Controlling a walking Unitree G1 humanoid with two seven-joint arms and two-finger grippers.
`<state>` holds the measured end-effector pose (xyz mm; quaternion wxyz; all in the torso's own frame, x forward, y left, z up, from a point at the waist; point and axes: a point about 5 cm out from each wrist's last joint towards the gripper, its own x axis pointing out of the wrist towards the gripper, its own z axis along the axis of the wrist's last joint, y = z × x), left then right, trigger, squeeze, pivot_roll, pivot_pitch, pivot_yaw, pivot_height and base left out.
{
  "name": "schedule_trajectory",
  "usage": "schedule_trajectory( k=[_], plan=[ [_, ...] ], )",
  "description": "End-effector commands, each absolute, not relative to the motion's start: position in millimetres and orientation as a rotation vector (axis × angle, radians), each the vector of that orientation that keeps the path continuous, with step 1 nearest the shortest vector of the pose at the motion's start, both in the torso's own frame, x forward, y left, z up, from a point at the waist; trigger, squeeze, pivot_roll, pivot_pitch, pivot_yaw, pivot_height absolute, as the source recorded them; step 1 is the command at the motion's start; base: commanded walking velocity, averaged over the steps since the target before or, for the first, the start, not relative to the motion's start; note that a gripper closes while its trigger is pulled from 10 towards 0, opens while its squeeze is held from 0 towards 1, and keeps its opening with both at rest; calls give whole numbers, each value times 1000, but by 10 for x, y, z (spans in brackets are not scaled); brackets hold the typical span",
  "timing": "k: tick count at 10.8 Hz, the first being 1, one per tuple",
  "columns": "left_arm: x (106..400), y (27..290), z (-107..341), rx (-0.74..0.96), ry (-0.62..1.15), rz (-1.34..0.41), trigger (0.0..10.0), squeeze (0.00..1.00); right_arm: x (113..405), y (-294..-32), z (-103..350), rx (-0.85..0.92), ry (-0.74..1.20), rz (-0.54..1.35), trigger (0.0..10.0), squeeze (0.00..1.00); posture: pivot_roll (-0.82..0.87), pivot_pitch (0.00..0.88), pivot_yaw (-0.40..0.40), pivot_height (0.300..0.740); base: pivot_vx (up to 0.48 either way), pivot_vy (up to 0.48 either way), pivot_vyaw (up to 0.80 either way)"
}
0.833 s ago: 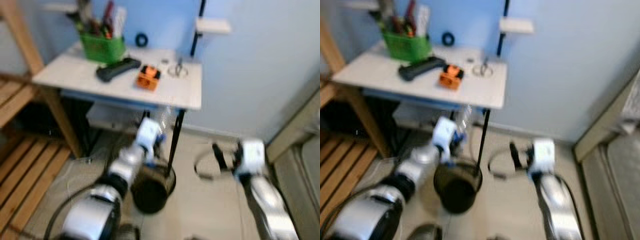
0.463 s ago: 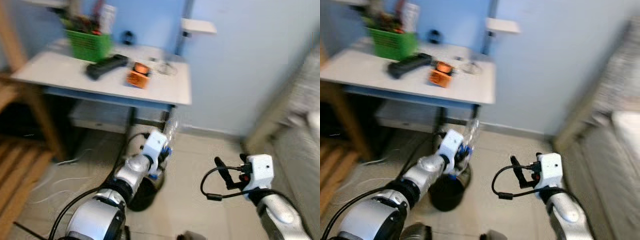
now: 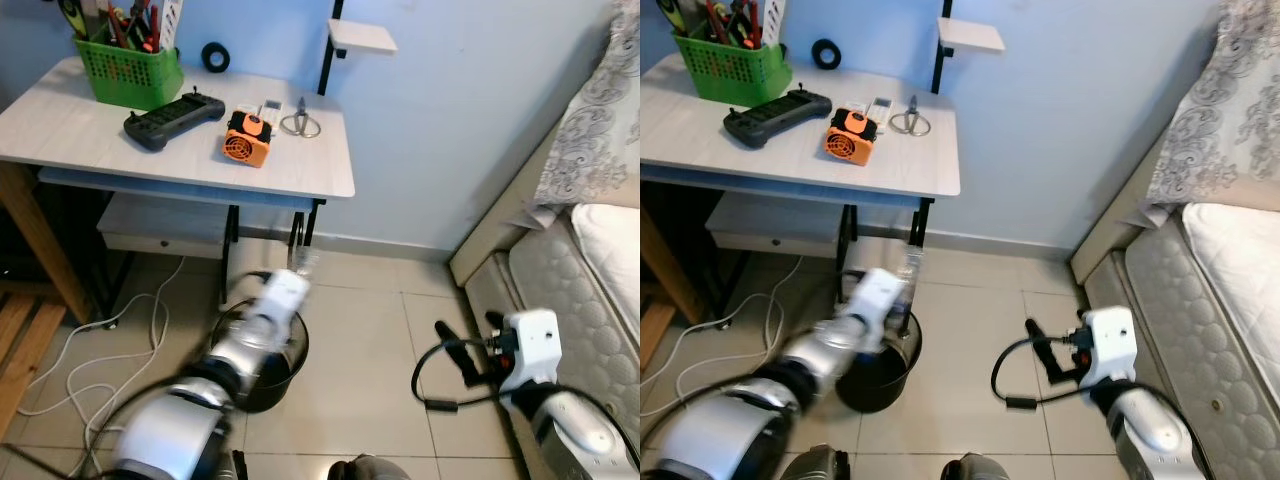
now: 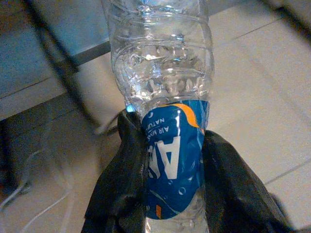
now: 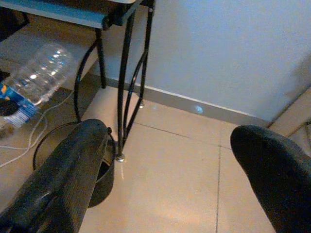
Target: Clean up the room
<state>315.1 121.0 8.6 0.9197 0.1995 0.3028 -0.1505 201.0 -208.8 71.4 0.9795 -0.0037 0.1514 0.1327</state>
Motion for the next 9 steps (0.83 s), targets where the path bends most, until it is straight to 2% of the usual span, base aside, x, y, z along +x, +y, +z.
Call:
schedule_trajectory(
  k=[1,6,7,8,9],
  plan=[
    [3130,1201,60,421,639,-299,10000,0,1990,-2084,733,0,313,271,10000,35,-126,98,-160,700,0,0,0],
    [3141,1438,71,553,615,-290,10000,0,1772,-1880,708,51,367,363,10000,39,-136,152,-143,700,0,0,0],
    [3180,1489,115,613,599,-289,10000,682,1737,-1883,716,54,371,361,10000,39,-141,155,-141,700,0,0,0],
    [3210,1549,149,675,585,-270,10000,1000,1725,-1877,713,57,375,362,10000,39,-137,155,-140,700,0,0,0],
    [3242,1623,189,700,585,-252,10000,1000,1722,-1851,713,64,378,368,10000,43,-130,156,-144,700,0,0,0]
  ],
)
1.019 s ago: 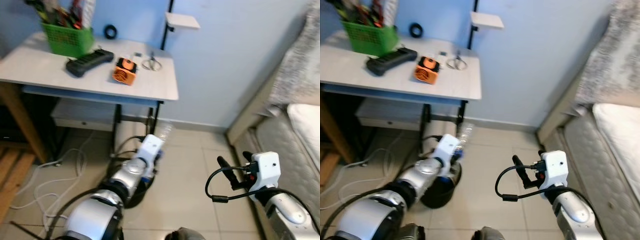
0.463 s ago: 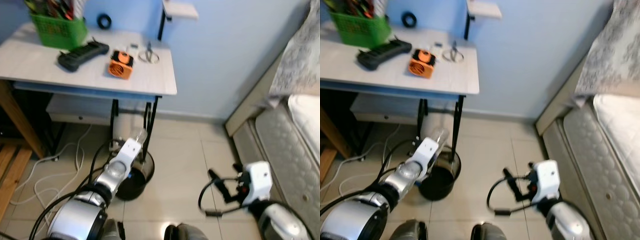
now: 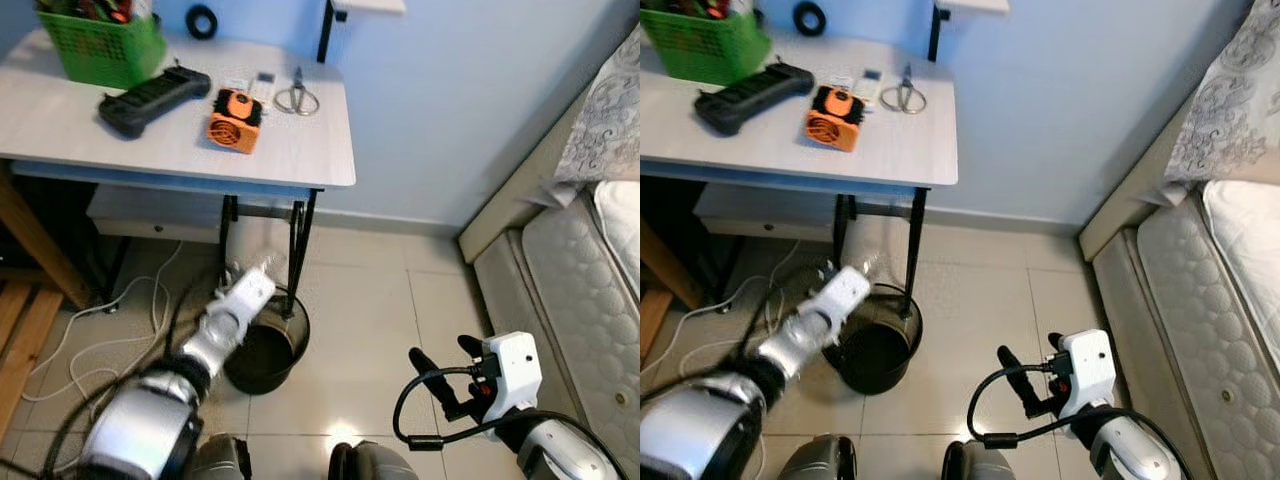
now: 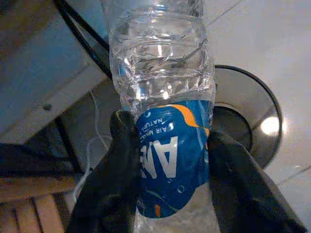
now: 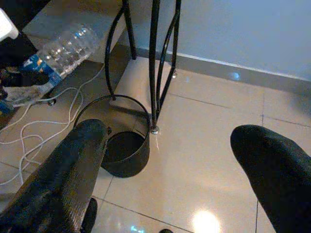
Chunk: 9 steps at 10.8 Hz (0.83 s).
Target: Clean up the room
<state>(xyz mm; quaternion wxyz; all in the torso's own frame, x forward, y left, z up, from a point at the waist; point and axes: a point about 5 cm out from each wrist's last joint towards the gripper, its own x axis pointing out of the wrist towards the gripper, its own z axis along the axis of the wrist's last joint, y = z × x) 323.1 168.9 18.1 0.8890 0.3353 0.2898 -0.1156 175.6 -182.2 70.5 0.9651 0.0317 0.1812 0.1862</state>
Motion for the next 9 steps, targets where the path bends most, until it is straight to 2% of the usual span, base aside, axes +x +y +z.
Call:
schedule_trajectory(
  k=[1,6,9],
  plan=[
    [3254,1636,203,706,583,-253,10000,1000,1727,-1842,717,66,377,370,10000,43,-129,157,-146,700,0,0,0],
    [3305,1609,261,655,577,-267,10000,1000,1773,-1810,703,70,382,384,10000,43,-119,141,-145,700,0,0,0],
    [3383,1609,359,632,543,-251,10000,1000,1924,-1851,739,53,341,364,10000,43,-127,102,-115,700,0,0,0]
  ],
)
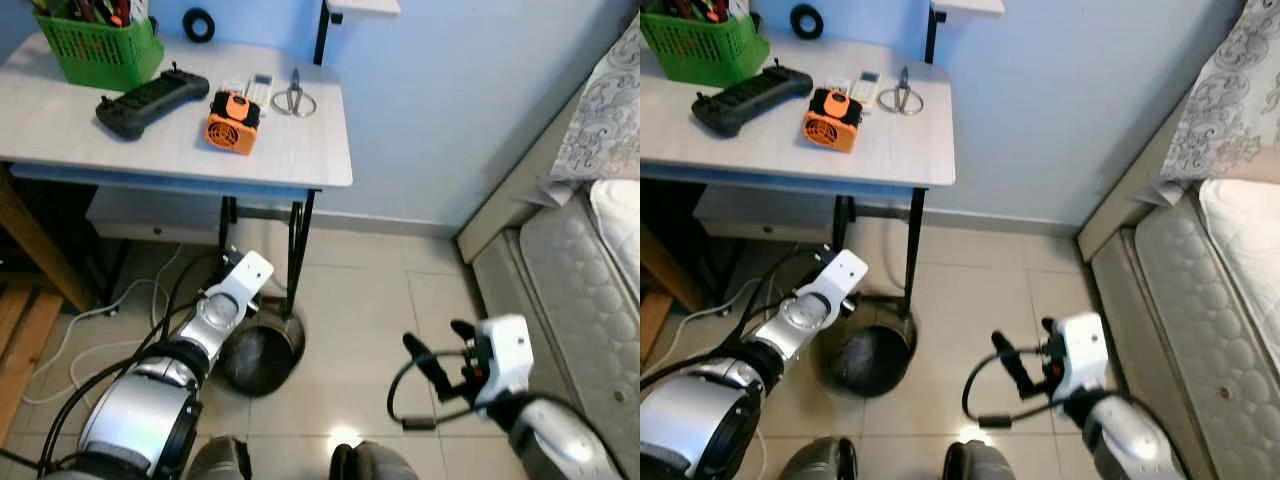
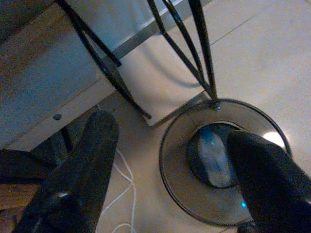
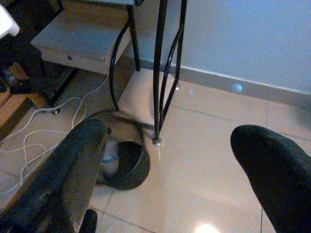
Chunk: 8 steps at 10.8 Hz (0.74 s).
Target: Clean up the room
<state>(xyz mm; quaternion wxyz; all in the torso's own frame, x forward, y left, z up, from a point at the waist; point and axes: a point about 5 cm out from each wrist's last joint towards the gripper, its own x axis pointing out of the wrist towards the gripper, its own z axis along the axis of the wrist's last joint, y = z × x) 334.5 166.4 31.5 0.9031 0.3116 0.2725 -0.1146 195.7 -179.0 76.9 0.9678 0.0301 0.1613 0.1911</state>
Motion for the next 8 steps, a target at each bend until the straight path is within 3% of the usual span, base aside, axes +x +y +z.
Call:
schedule_trajectory(
  k=[1,2,3,5,6,7,8],
  plan=[
    [3407,1631,392,635,534,-233,10000,1000,1967,-1879,767,50,319,342,10000,43,-134,84,-85,700,0,0,0],
    [3453,1602,455,601,500,-232,10000,1000,1975,-1888,751,58,310,312,10000,43,-132,73,-63,700,0,0,0],
    [3506,1543,540,505,439,-234,10000,0,1996,-1827,723,78,296,295,10000,47,-122,53,-37,700,0,0,0],
    [3531,1543,616,340,357,-206,10000,0,2091,-1774,699,106,264,255,10000,43,-83,7,1,700,0,0,0],
    [3569,1500,771,222,223,-191,10000,0,2171,-1813,714,95,236,192,10000,43,-60,0,10,700,0,0,0],
    [3517,1393,946,151,78,-240,10000,0,2255,-1894,790,108,187,101,10000,43,-39,0,14,700,0,0,0],
    [3268,1285,1173,72,-70,-273,10000,0,2347,-2029,895,95,110,-27,10000,47,-10,0,19,700,0,0,0]
  ],
)
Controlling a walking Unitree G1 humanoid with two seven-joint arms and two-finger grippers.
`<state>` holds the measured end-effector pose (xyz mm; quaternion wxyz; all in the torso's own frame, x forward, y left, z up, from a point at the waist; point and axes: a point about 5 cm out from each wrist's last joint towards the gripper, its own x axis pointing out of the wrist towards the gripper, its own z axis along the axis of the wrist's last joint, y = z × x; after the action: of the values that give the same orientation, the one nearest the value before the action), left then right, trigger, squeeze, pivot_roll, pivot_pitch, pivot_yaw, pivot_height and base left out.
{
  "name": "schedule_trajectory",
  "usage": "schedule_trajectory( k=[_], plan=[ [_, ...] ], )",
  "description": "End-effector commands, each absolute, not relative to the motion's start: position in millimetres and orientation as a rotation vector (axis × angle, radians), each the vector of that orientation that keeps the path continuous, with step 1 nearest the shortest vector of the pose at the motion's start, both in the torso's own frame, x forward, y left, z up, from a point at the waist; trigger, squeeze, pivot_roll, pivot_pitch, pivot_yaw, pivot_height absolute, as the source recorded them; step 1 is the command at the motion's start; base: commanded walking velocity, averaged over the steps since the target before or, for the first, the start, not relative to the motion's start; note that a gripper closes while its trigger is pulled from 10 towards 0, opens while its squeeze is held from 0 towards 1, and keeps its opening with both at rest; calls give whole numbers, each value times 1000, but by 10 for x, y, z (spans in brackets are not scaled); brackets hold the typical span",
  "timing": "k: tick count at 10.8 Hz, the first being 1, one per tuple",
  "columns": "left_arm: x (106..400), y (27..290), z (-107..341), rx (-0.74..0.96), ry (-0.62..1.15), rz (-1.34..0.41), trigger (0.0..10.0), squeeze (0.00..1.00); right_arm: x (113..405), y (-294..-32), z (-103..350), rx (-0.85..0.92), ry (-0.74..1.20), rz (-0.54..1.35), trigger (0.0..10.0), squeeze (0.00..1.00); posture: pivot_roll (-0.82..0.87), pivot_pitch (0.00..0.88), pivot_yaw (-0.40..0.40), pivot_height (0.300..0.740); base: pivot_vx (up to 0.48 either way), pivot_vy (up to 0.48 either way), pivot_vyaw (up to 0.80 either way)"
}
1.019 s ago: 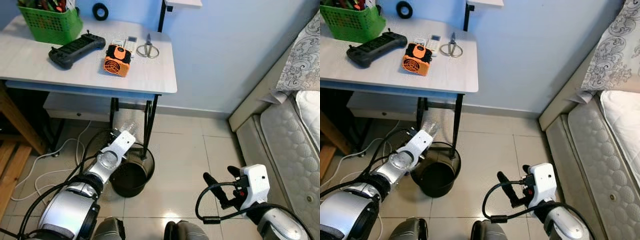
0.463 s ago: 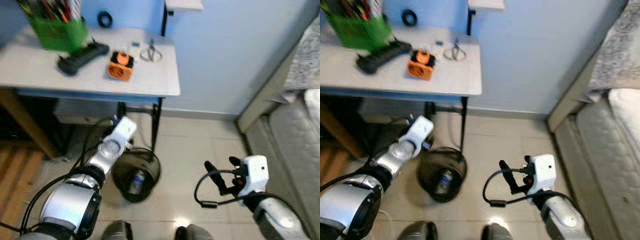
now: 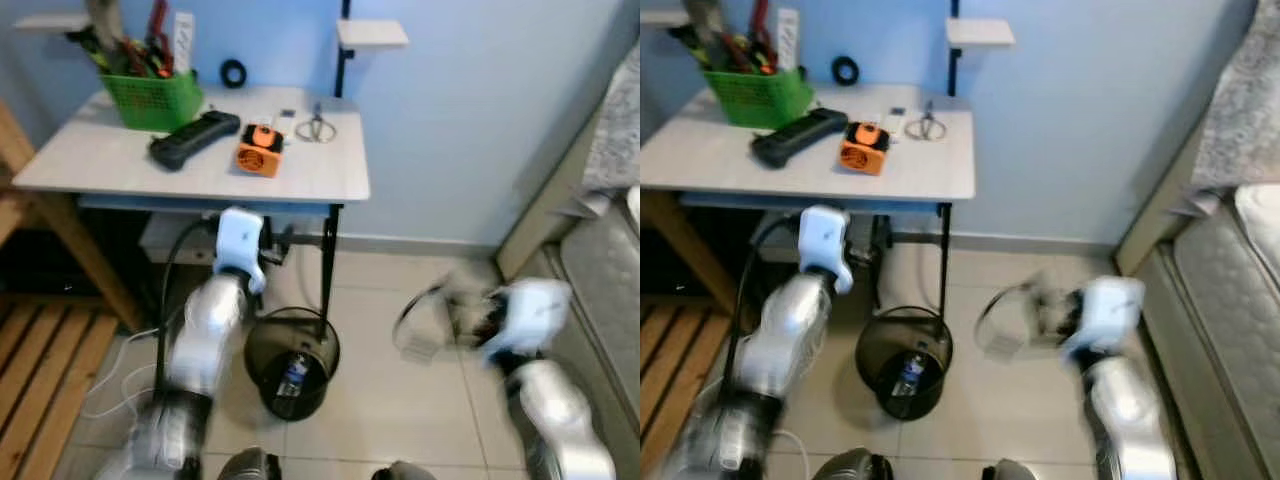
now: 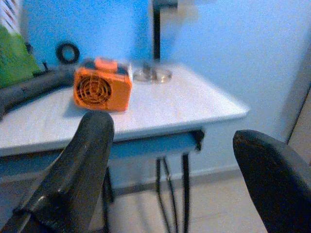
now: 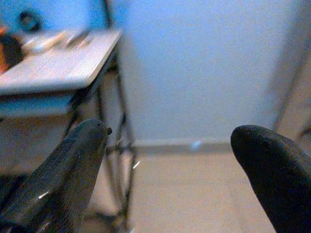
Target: Clean up the room
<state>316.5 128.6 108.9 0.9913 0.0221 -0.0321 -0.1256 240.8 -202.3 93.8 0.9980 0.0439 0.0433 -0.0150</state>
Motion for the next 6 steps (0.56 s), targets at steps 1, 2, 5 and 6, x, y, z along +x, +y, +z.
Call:
schedule_trajectory(
  k=[1,2,5,6],
  plan=[
    [3176,1324,1235,5,-129,-209,10000,0,2480,-2085,979,35,43,-77,10000,47,10,0,13,700,0,0,0],
    [3191,1357,1186,-8,-124,-170,10000,0,2551,-2056,1017,-16,17,-56,10000,47,14,0,8,700,0,0,0],
    [3109,1164,1201,-47,-100,-206,10000,0,2712,-2011,1033,-74,15,13,10000,47,-22,0,-45,700,95,-92,0],
    [3193,1106,1177,-42,-83,-217,10000,0,2772,-1949,1002,-76,21,35,10000,51,-25,0,-34,700,330,-345,-756]
  ],
)
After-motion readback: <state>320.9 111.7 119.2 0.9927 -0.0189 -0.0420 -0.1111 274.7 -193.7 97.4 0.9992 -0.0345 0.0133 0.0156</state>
